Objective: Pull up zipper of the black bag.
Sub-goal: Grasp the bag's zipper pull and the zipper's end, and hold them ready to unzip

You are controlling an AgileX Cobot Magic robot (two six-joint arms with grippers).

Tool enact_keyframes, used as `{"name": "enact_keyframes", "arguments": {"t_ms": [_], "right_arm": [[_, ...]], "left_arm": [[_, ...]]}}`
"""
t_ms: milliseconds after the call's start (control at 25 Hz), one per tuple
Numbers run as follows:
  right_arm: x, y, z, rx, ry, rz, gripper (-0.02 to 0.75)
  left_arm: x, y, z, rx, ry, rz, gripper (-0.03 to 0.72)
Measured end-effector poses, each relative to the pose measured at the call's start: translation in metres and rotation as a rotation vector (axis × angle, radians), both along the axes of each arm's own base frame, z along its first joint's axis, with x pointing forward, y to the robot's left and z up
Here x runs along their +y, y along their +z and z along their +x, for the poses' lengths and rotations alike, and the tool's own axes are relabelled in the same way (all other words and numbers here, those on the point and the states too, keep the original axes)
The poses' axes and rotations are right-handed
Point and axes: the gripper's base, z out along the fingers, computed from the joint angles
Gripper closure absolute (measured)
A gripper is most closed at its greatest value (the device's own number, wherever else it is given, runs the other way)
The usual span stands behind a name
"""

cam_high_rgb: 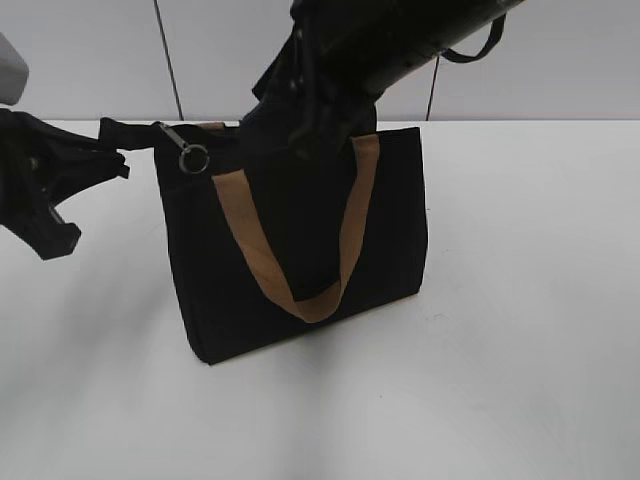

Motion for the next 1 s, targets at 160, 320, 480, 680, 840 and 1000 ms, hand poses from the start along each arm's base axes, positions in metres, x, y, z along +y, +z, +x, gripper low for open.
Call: {"name": "enact_keyframes", "arguments": {"t_ms": [160, 320, 480, 680, 840, 1000], "right_arm": [[0.004, 0.000, 0.002, -0.023, 0.041, 0.011, 0.370], [0.014, 0.008, 0.013, -0.040, 0.071, 0.029, 0.370], [0.027, 0.011, 0.027, -0.032, 0.102, 0.039, 0.370], [0.036, -0.010, 0.038, 0.016, 0.128, 0.008, 0.411], [0.040, -0.029, 0.045, 0.040, 0.132, -0.016, 0.448], [0.042, -0.034, 0.051, 0.020, 0.105, -0.012, 0.453]], "left_arm": [[0.001, 0.003, 0.002, -0.010, 0.010, 0.004, 0.663], [-0.001, 0.015, 0.007, -0.049, 0.010, -0.009, 0.663], [-0.002, 0.025, 0.009, -0.081, 0.009, -0.018, 0.663], [-0.001, 0.030, 0.008, -0.097, 0.008, -0.024, 0.663], [-0.003, 0.030, 0.008, -0.098, -0.005, -0.031, 0.664], [-0.006, 0.031, 0.006, -0.099, -0.039, -0.051, 0.664]]}}
